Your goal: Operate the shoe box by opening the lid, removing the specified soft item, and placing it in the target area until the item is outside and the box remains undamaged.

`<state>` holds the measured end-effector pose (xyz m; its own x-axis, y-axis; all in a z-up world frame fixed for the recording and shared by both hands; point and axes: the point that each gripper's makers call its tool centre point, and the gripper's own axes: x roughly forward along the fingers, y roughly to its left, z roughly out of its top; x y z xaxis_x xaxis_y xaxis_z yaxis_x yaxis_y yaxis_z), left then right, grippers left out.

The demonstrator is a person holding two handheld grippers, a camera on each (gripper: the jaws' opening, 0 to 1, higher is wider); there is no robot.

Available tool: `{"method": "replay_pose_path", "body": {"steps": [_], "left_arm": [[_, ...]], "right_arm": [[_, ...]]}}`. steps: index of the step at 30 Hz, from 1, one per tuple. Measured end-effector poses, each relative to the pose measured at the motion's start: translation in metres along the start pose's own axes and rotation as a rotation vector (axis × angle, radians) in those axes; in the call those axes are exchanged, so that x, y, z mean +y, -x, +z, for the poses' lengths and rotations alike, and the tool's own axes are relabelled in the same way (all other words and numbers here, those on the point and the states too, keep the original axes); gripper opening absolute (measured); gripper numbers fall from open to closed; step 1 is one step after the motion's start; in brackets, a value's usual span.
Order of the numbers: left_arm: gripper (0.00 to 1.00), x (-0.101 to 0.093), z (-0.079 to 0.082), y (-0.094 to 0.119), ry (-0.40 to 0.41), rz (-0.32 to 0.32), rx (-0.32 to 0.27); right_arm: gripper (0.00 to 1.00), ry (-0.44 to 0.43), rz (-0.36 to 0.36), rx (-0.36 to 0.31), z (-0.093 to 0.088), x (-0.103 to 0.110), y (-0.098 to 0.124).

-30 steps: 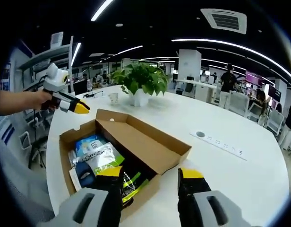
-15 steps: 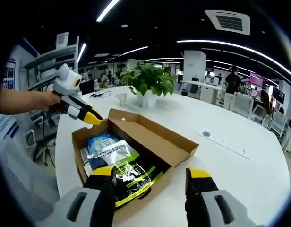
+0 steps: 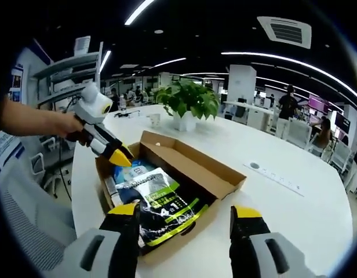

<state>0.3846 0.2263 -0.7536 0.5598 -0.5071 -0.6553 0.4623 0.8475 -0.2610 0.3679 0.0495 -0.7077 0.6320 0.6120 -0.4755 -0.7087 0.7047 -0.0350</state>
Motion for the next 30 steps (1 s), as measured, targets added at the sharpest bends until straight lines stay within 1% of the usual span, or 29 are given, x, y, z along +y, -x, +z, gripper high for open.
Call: {"method": "replay_pose_path", "body": {"steps": [6,9,11,13,14,17,24,27,28,29,30], "left_arm": [[0.29,-0.012,-0.009,-0.009,0.021,-0.049,0.031],[0.3,-0.016,-0.013,-0.013,0.063,-0.073,0.043],[0.29,-0.016,-0.014,-0.015,0.076,-0.083,0.049],[0.28,-0.018,-0.015,-0.016,0.098,-0.095,0.05],[0.28,-0.02,-0.016,-0.017,0.121,-0.112,0.054],[0.27,-0.02,-0.017,-0.02,0.148,-0.128,0.057],[0.22,-0.026,-0.02,-0.028,0.261,-0.19,0.075],[0.21,-0.033,-0.02,-0.031,0.379,-0.248,0.091],[0.2,-0.034,-0.022,-0.032,0.403,-0.256,0.103],[0.18,-0.033,-0.023,-0.033,0.416,-0.257,0.112],[0.16,-0.031,-0.024,-0.035,0.405,-0.254,0.109]], "right_arm": [[0.62,0.015,0.009,0.004,-0.004,0.01,0.002],[0.62,0.013,0.009,0.003,-0.005,0.01,0.003],[0.61,0.007,0.007,-0.002,-0.005,0.011,0.005],[0.61,0.004,0.006,-0.01,-0.004,0.012,0.006],[0.61,0.003,0.005,-0.014,-0.004,0.012,0.007],[0.61,-0.004,0.005,-0.019,-0.004,0.013,0.007],[0.61,-0.014,0.011,-0.027,-0.005,0.017,0.007],[0.61,-0.018,0.014,-0.033,-0.004,0.018,0.007],[0.61,-0.02,0.015,-0.035,-0.004,0.019,0.008],[0.61,-0.021,0.015,-0.035,-0.004,0.019,0.008],[0.61,-0.022,0.015,-0.037,-0.005,0.019,0.008]]}}
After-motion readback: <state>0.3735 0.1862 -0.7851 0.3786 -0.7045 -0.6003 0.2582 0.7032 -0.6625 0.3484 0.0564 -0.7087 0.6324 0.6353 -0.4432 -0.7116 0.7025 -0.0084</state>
